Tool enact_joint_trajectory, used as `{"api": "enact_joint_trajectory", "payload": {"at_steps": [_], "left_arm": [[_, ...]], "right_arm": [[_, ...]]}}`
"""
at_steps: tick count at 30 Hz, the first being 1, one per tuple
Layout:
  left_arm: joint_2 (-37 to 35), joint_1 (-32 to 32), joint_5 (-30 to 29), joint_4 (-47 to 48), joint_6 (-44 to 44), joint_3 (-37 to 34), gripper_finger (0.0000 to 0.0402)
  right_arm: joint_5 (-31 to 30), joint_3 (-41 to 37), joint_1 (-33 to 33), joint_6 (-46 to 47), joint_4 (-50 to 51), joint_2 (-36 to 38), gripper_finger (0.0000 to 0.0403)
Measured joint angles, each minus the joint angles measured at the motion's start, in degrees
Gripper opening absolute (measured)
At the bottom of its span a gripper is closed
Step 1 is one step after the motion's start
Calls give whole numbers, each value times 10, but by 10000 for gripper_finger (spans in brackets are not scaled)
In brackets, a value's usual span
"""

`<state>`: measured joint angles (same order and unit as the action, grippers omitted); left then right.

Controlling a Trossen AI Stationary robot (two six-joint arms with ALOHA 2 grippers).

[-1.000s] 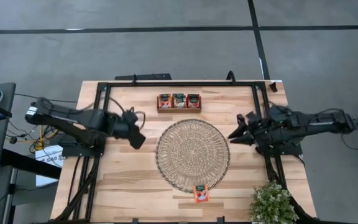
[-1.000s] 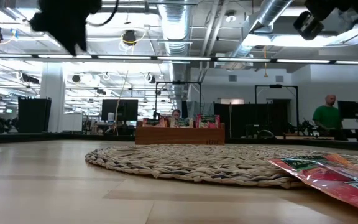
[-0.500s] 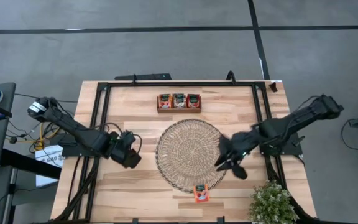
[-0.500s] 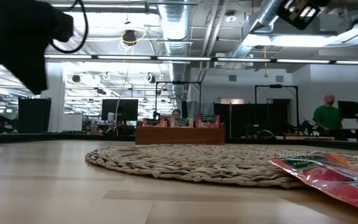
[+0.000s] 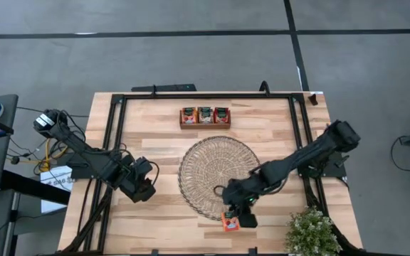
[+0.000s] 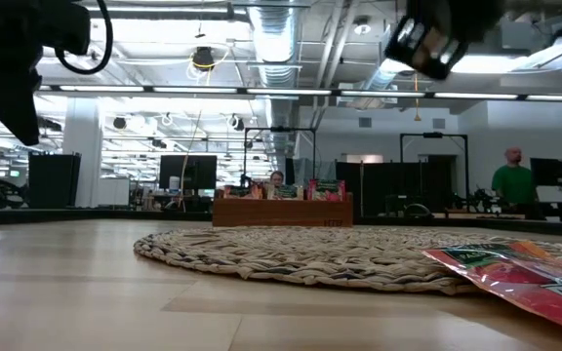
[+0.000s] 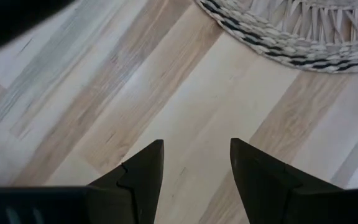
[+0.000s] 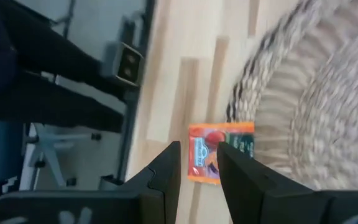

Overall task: Pick & Place Tea
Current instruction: Put the orange tea bag into the left section of the brown wooden organizer

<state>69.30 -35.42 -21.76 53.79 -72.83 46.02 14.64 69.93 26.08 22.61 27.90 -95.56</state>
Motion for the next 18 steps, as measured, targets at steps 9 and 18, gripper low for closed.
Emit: {"api": "enact_joint_trajectory", "payload": {"at_steps": [9,18], "left_arm": [[0,-15,0,1,13,0,177],[0,-18,0,0,19,0,177]], "right_arm": [[-16,8,1,44,36,-104,97],[-44,7,1,44,38,-126,97]]}}
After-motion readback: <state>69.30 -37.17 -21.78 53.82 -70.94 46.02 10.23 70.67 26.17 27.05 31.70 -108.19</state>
